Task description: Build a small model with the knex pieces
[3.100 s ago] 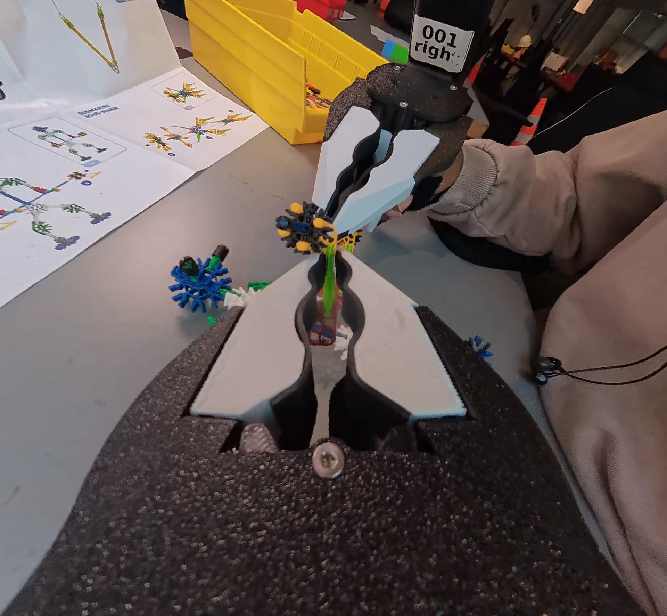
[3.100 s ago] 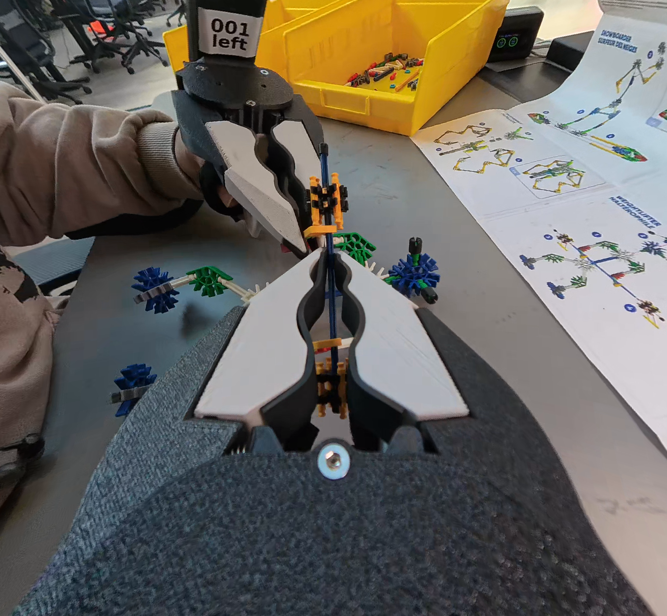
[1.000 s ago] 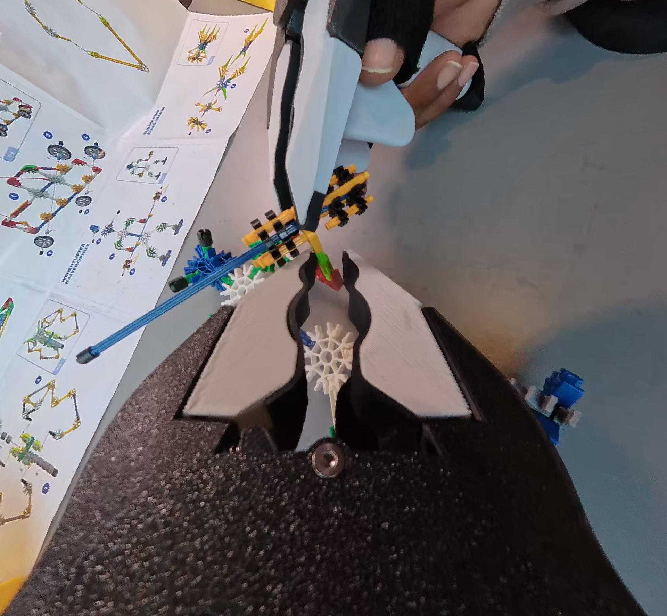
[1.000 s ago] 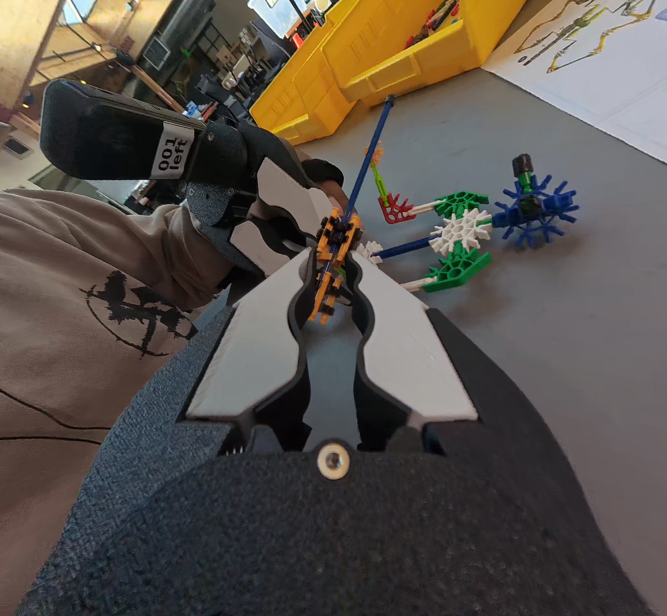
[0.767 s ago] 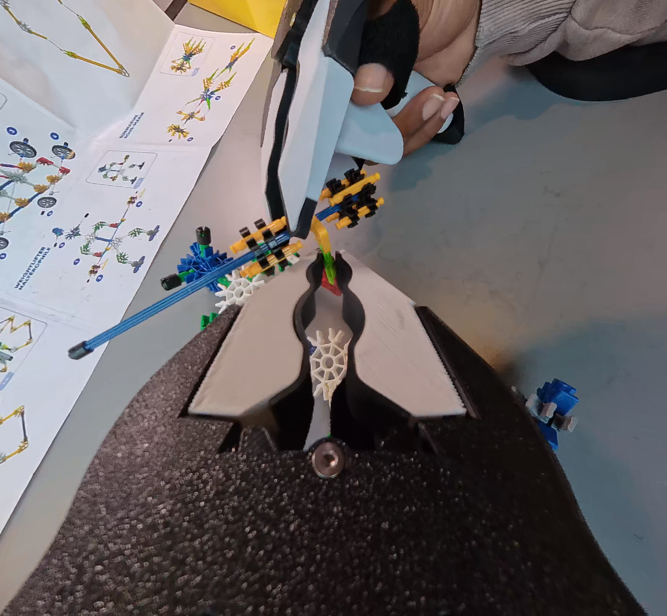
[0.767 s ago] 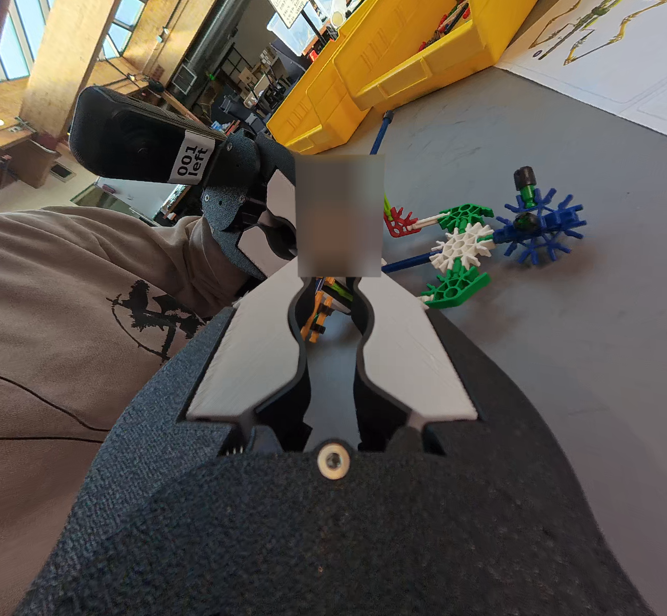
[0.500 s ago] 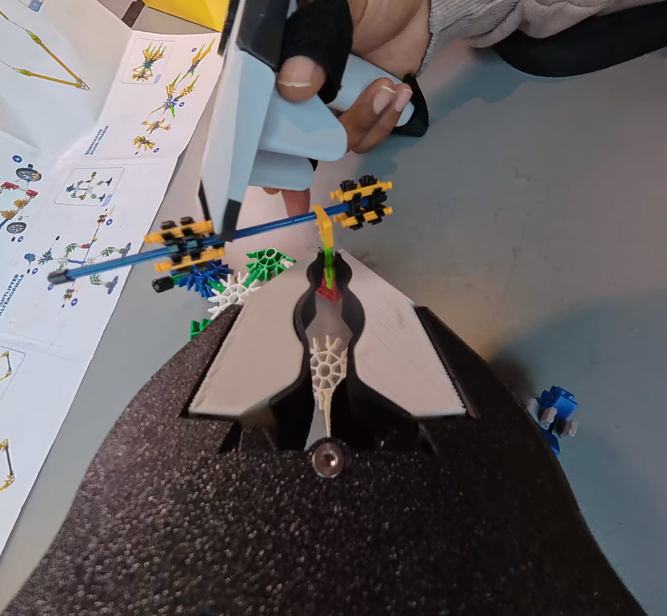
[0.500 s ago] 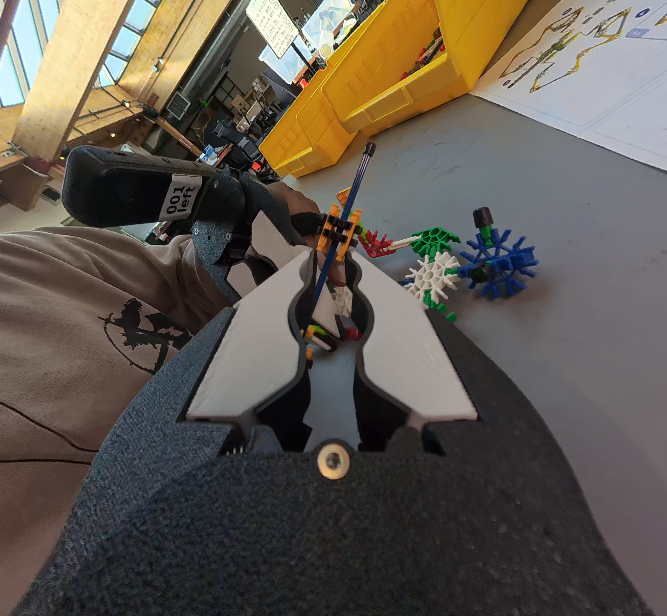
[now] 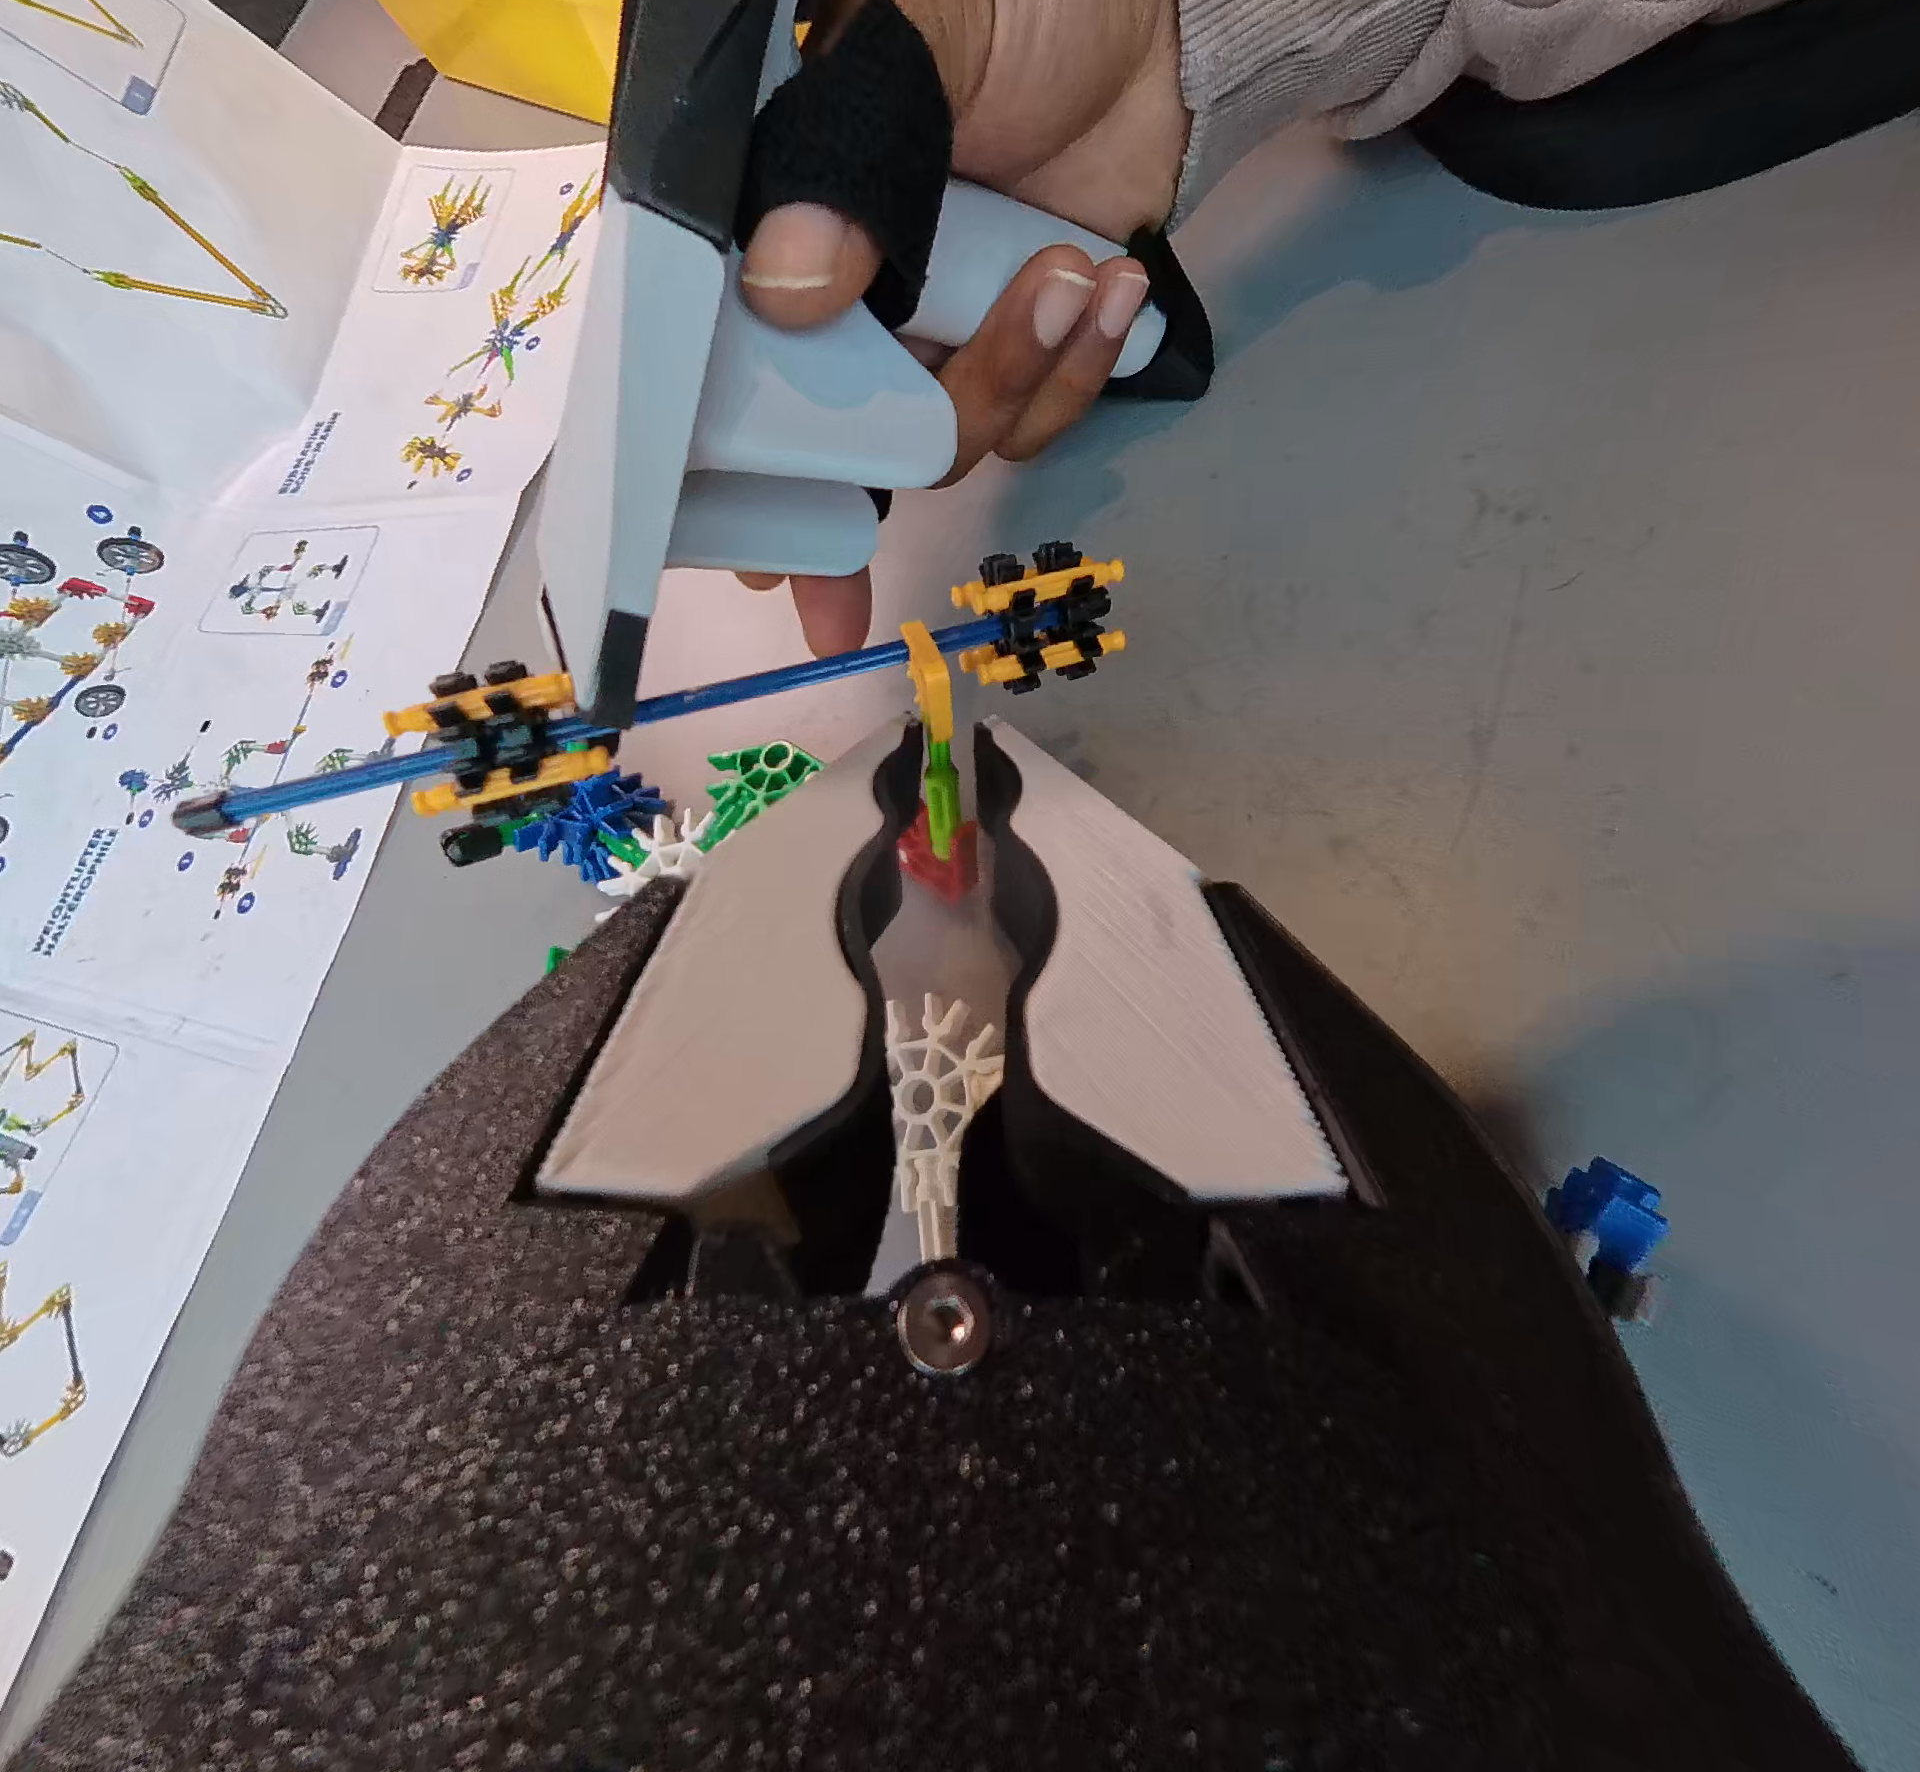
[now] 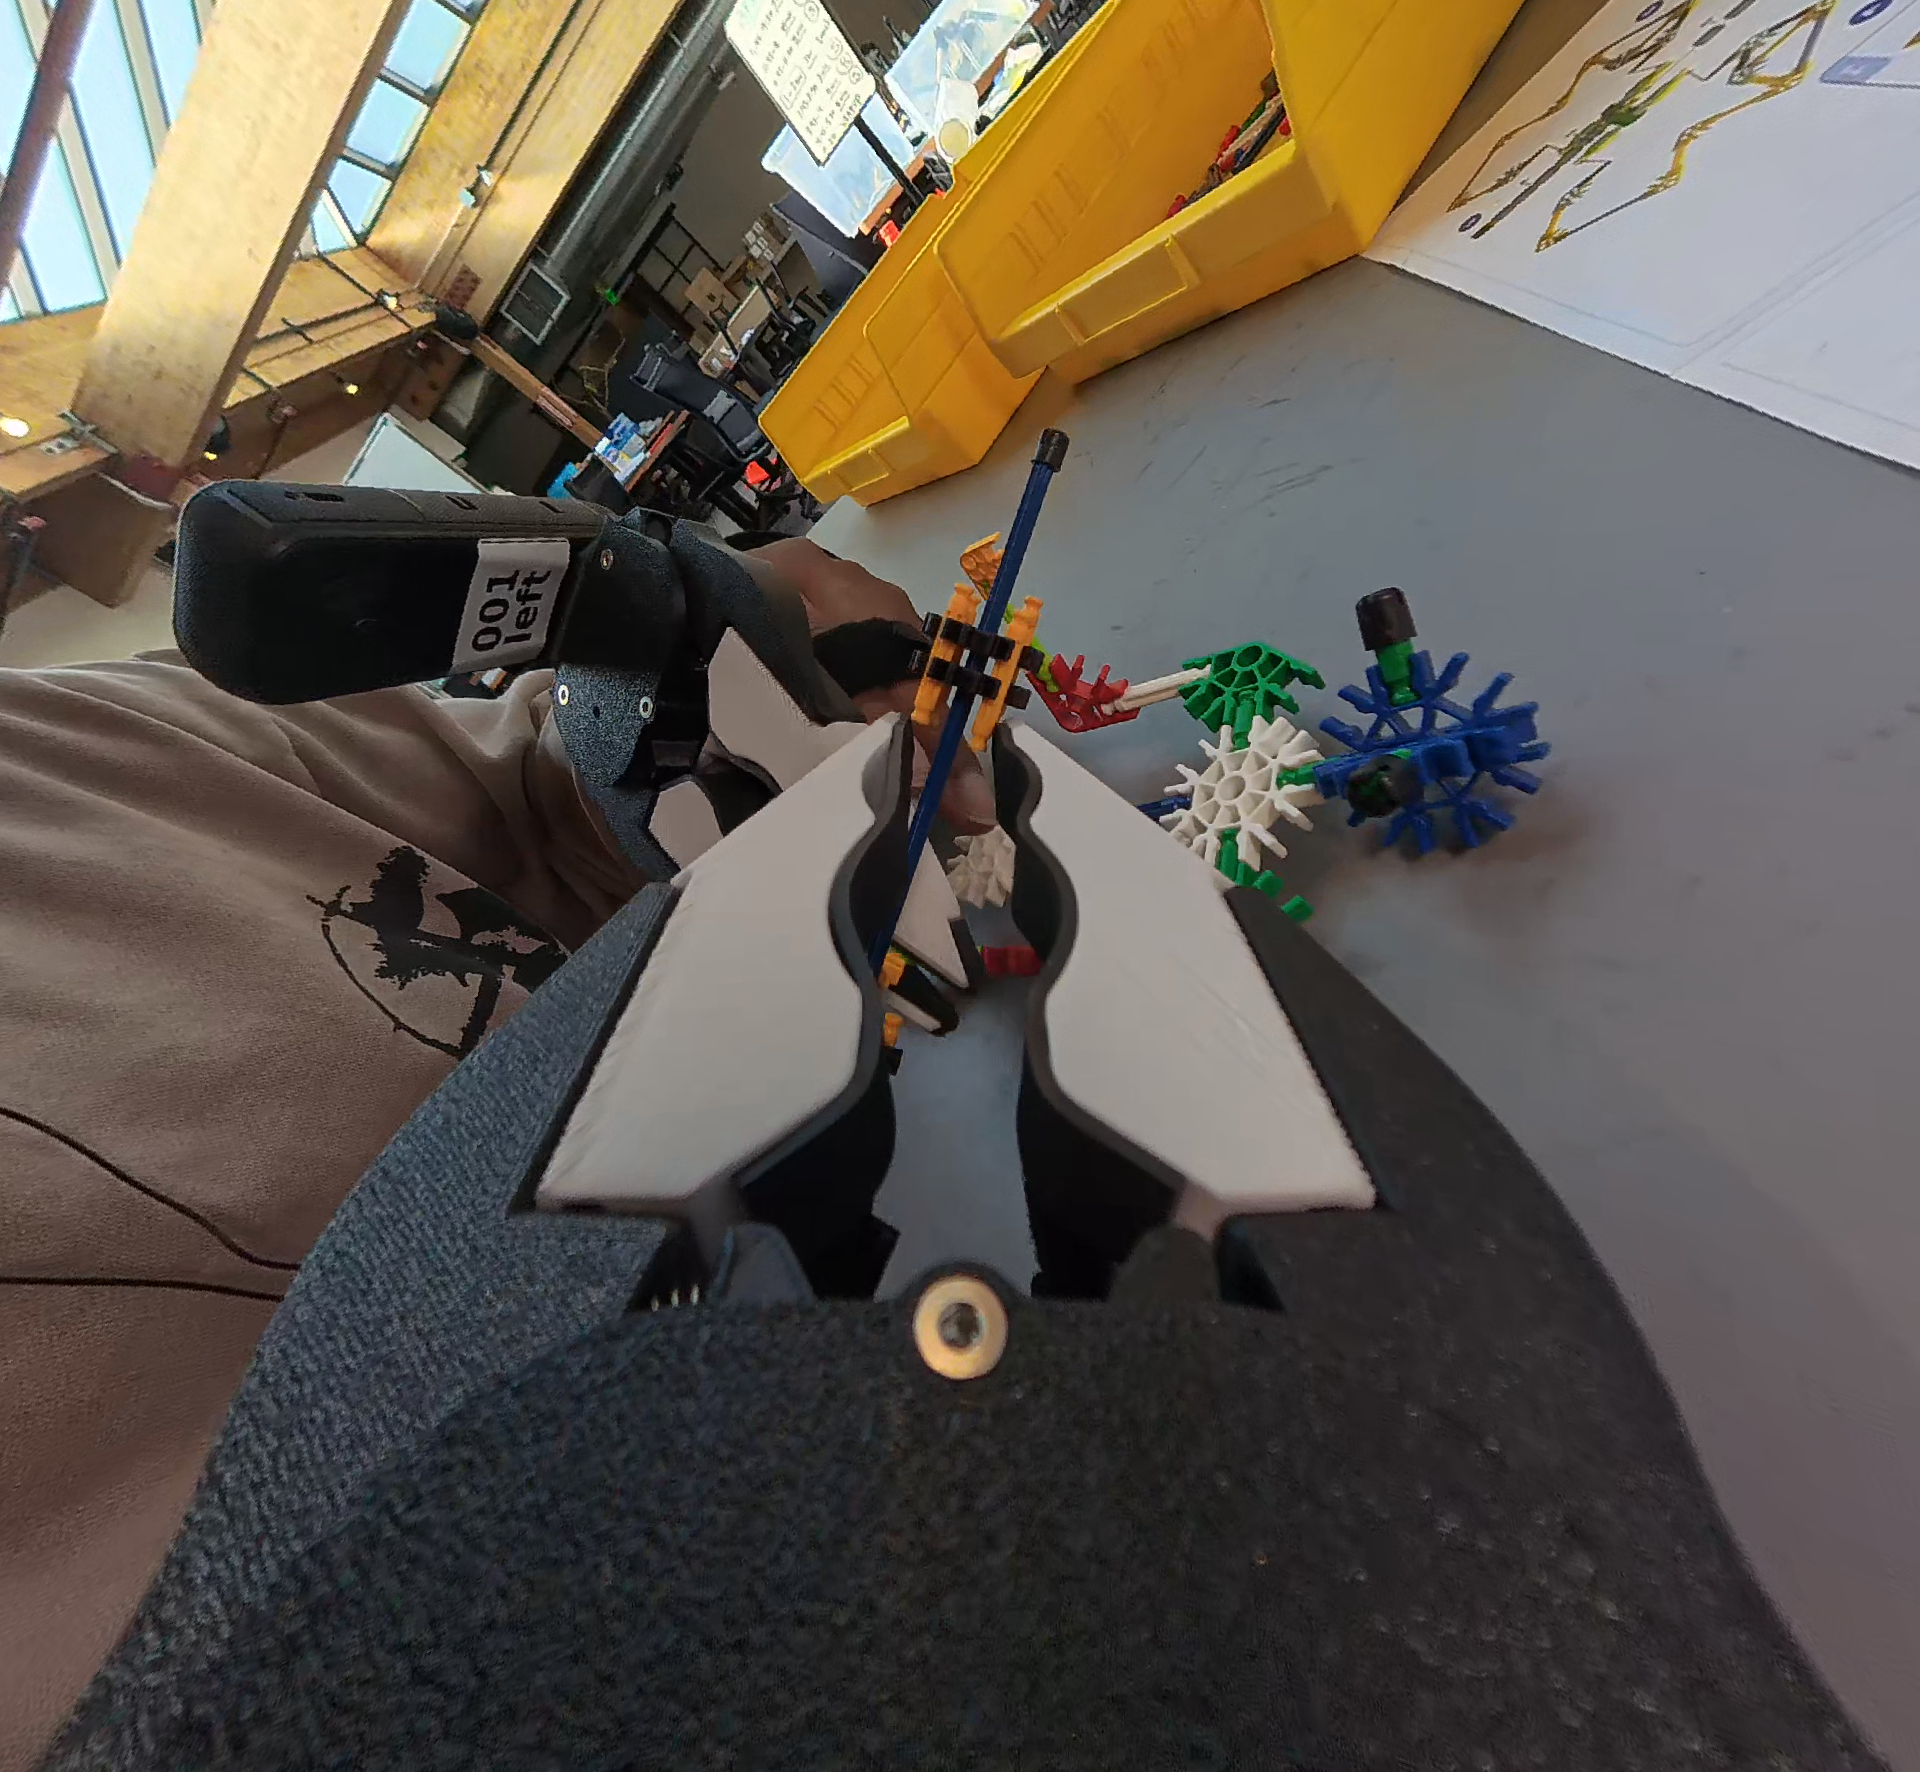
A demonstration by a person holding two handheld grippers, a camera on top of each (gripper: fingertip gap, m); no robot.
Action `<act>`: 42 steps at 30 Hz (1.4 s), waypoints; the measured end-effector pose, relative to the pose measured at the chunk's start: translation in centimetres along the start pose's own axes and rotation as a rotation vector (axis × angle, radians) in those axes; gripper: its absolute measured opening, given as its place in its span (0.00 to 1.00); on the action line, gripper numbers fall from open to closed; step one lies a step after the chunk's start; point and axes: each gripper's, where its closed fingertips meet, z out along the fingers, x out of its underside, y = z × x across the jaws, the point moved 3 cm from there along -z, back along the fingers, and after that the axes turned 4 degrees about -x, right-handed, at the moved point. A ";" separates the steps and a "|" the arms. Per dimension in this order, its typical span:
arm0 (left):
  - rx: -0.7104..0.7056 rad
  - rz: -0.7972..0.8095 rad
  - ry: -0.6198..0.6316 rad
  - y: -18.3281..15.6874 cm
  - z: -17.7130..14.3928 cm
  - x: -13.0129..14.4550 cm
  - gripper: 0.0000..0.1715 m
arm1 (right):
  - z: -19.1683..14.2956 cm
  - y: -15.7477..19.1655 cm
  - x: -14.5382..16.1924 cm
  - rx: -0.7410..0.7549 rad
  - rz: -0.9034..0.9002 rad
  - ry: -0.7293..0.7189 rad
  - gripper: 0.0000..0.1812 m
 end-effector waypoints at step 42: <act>-0.381 0.154 0.018 3.0 -0.6 -2.4 0.01 | -3.4 -3.0 0.0 0.374 -0.163 0.141 0.00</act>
